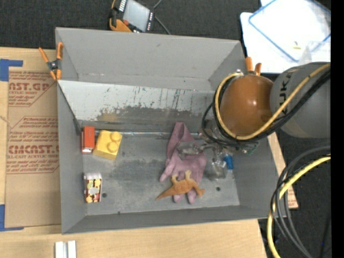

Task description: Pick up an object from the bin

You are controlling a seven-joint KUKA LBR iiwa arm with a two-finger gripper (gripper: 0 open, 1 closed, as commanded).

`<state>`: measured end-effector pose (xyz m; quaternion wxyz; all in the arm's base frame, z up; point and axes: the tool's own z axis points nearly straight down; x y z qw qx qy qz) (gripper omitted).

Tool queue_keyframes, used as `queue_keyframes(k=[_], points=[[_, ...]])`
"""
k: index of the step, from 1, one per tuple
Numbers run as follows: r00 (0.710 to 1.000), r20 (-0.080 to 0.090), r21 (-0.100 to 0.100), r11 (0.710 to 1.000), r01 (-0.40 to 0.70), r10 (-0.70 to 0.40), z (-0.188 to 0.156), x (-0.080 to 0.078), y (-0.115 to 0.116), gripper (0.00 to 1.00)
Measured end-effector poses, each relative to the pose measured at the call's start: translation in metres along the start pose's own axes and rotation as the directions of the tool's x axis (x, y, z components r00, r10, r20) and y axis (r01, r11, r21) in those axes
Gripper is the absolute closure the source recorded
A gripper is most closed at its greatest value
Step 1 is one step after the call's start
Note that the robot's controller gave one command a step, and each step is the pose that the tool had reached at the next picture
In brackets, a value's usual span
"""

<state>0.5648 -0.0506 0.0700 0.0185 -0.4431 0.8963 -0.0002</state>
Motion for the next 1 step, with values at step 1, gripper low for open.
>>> queue_keyframes(k=[1], points=[[1.0,0.002,0.002,1.0,-0.001,0.001,-0.0006,0.0,-0.0008,1.0]])
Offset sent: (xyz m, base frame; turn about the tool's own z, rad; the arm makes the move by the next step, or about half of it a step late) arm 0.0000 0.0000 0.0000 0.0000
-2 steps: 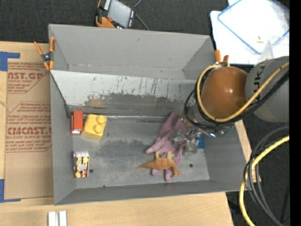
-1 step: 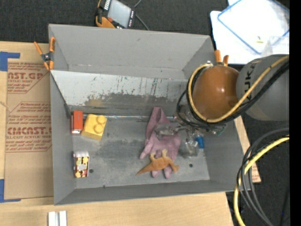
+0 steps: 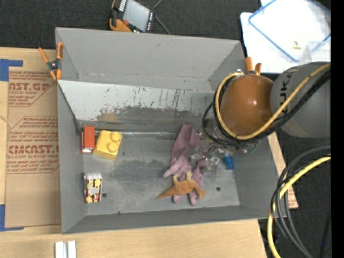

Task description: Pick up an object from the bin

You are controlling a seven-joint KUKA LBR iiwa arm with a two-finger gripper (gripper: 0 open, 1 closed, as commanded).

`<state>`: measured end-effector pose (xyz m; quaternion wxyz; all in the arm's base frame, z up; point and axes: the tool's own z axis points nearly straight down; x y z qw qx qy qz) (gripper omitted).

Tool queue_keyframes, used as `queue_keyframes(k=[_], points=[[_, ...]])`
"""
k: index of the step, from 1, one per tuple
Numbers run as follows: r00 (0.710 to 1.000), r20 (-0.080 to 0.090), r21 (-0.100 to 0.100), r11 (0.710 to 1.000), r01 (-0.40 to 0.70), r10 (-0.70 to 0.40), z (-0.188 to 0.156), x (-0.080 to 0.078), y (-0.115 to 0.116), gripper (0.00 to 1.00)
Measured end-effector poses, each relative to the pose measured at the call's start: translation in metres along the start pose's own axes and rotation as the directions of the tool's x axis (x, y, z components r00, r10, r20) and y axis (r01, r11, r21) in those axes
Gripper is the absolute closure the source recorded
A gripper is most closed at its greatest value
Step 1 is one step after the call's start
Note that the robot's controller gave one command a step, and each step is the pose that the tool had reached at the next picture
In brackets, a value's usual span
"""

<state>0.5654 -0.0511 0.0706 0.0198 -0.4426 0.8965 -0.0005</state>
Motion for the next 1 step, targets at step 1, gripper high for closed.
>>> queue_keyframes(k=[1], points=[[1.0,0.0,0.0,1.0,0.0,0.0,0.0,0.0,0.0,1.0]])
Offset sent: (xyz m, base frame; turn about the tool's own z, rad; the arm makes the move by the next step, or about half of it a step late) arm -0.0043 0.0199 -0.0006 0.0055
